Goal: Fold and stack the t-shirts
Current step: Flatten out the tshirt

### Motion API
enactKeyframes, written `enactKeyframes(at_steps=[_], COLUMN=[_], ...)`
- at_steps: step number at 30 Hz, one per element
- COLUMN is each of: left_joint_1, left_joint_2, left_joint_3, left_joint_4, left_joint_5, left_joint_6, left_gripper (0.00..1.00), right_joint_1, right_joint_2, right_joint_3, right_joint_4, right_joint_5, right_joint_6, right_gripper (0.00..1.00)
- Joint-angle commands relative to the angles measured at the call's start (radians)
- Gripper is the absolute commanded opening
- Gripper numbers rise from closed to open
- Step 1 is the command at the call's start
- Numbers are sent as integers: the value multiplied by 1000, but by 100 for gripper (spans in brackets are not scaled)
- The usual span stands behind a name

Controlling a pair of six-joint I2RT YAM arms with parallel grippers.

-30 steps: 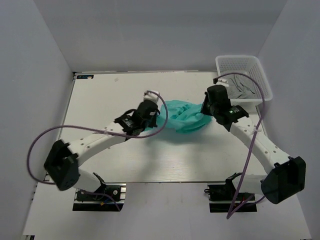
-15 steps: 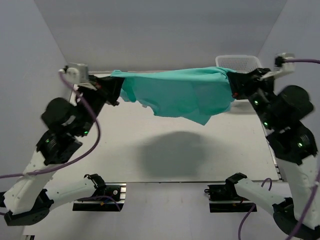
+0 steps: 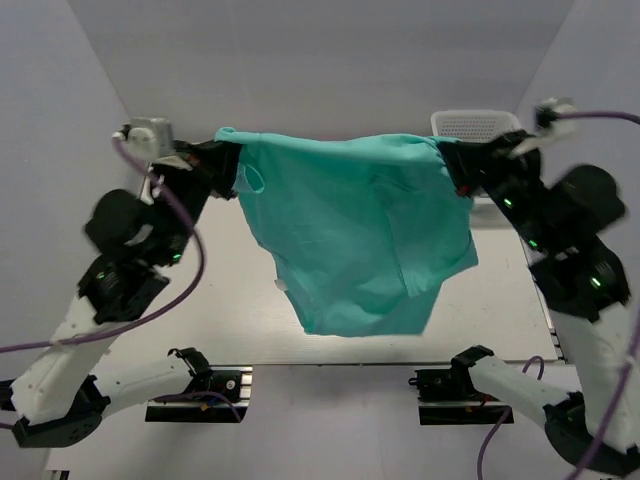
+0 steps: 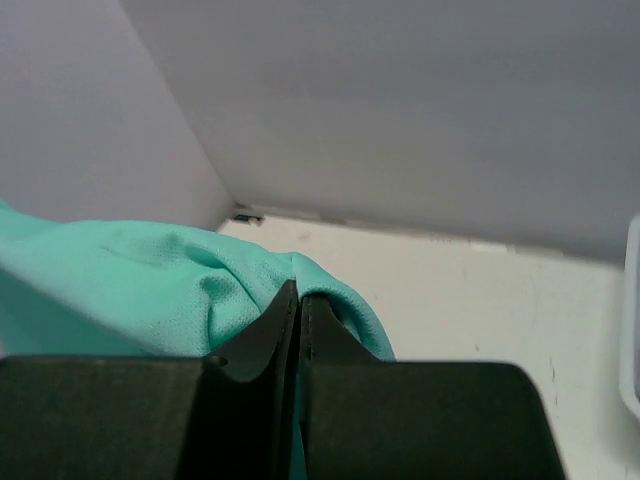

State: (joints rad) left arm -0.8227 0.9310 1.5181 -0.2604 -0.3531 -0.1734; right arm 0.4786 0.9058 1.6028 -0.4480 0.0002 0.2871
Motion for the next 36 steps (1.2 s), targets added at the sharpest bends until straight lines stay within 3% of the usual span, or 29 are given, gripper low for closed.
enactKeyframes(at_steps=[1, 4, 7, 8, 9, 11, 12, 13, 17, 21, 23, 27, 31, 36], left_joint_1=[11, 54, 170, 254, 295, 374, 390, 402, 424, 424, 410, 401, 392, 392], left_joint_2=[87, 237, 429, 484, 543, 702, 747, 817, 868, 836, 787, 694, 605, 537], left_joint_3=[-105, -191, -251, -251, -239, -150, -109, -67, 80, 42, -48, -258, -509, -659], left_joint_4=[48, 21, -115, -201, -242, -363, -399, -422, -470, -438, -398, -269, -116, -7], left_joint_5=[-448, -582, -528, -494, -475, -437, -405, -374, -328, -198, -126, 154, 275, 356], left_joint_6=[-14, -92, -285, -329, -416, -454, -463, -451, -442, -417, -391, -391, -449, -483], left_gripper=[0, 0, 3, 11, 31, 67, 90, 100, 100, 100, 100, 100, 100, 100], right_joint_1=[-12, -24, -49, -54, -67, -77, -78, -77, -64, -46, -18, 50, 113, 170], right_joint_2=[185, 360, 554, 632, 675, 816, 841, 858, 805, 710, 700, 760, 890, 1024], right_joint_3=[-84, -168, -237, -245, -228, -135, -72, -28, -84, -251, -311, -307, -224, -83], right_joint_4=[17, 49, 106, 121, 121, 53, -19, -30, 5, 75, 78, 79, 65, 51], right_joint_5=[122, 152, 75, 63, 57, 83, 89, 125, 126, 109, 83, 38, 35, 87], right_joint_6=[33, 64, 100, 95, 90, 64, 52, 49, 12, -84, -106, -151, -93, 30], right_gripper=[0, 0, 1, 29, 49, 87, 90, 90, 90, 90, 90, 90, 90, 90])
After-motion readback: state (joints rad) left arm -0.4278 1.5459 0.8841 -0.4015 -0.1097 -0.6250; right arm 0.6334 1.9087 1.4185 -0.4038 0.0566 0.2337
